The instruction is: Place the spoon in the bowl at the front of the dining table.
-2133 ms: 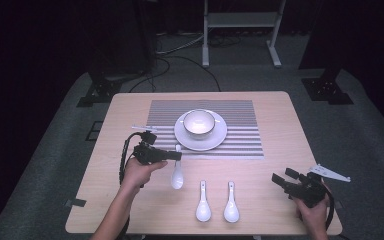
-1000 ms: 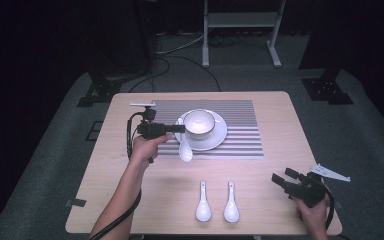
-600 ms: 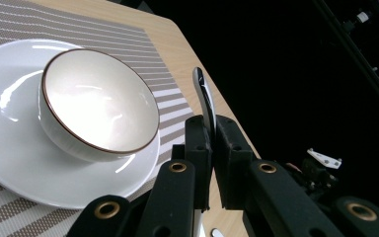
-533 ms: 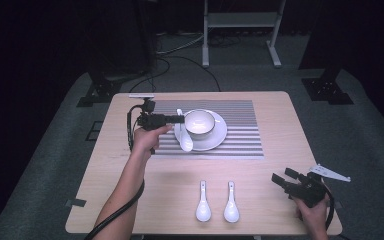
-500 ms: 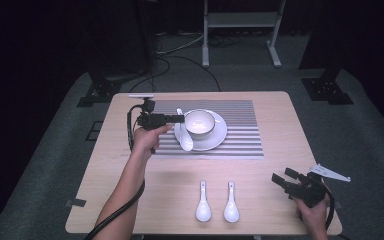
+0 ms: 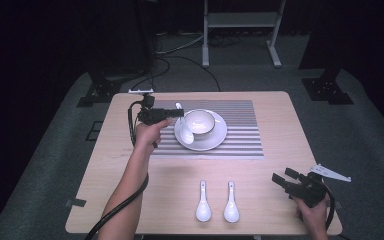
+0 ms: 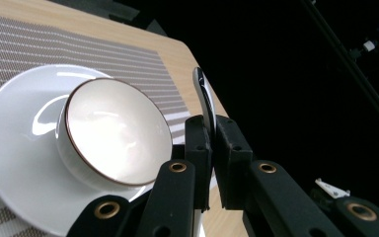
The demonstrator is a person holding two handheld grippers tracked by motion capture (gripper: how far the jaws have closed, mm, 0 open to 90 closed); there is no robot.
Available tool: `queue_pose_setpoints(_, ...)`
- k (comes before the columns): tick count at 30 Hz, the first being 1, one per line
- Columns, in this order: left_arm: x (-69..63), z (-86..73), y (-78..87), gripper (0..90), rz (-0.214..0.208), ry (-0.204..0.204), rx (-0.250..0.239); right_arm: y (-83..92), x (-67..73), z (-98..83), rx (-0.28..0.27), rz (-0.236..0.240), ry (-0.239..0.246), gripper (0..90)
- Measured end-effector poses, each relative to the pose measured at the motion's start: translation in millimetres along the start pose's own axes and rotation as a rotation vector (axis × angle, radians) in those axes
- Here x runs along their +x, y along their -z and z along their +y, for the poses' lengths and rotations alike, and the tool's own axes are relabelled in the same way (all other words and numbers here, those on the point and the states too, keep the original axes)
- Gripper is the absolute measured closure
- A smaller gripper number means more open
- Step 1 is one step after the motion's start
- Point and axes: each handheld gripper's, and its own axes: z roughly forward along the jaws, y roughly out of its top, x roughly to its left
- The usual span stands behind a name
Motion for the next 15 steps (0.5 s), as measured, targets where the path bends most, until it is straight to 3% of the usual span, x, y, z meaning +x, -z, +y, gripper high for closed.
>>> queue_pose_setpoints(15, 13.0, 17.8, -14.5, 84.9, 0.011, 0.040, -0.057, -0.5, 0.2, 0.2, 0.002, 0.001, 0.001, 18.4)
